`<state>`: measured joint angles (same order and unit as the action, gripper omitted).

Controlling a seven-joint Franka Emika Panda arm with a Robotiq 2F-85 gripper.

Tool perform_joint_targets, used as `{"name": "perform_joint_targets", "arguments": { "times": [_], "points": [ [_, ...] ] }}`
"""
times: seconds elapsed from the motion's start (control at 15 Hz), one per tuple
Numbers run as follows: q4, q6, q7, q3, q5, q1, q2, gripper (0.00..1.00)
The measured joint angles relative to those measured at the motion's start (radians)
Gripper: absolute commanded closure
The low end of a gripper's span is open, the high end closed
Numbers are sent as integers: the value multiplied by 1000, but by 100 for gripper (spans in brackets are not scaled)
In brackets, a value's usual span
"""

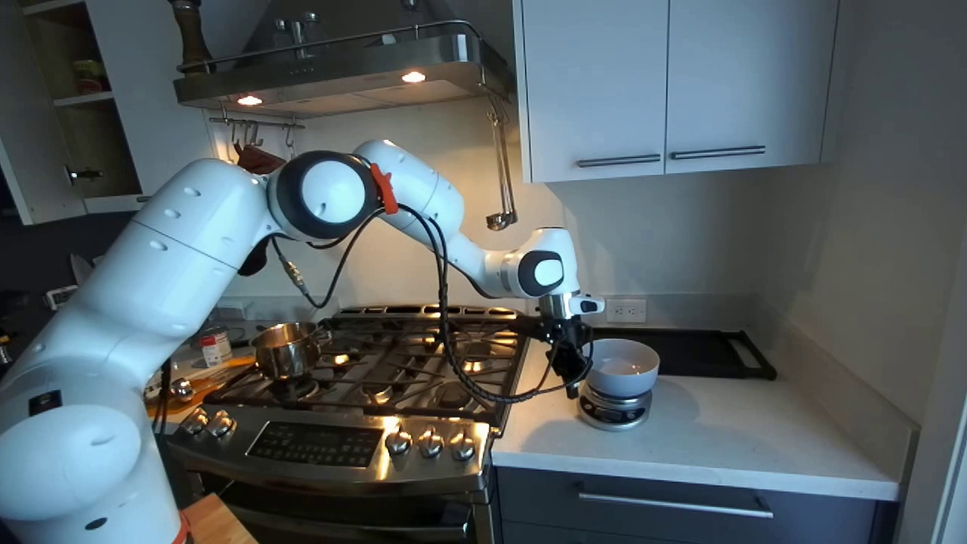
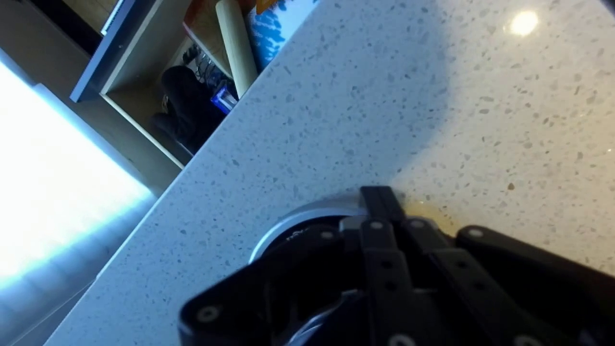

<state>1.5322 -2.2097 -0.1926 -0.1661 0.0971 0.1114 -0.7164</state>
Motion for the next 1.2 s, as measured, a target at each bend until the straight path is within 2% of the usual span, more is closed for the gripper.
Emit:
{"name": "perform_joint_targets", "arguments": {
  "times": [0.67, 1.2],
  "points": [
    [-23, 9, -3, 2, -2, 0, -14, 100],
    [-135, 94, -25, 0, -9, 2, -92, 100]
  ]
}}
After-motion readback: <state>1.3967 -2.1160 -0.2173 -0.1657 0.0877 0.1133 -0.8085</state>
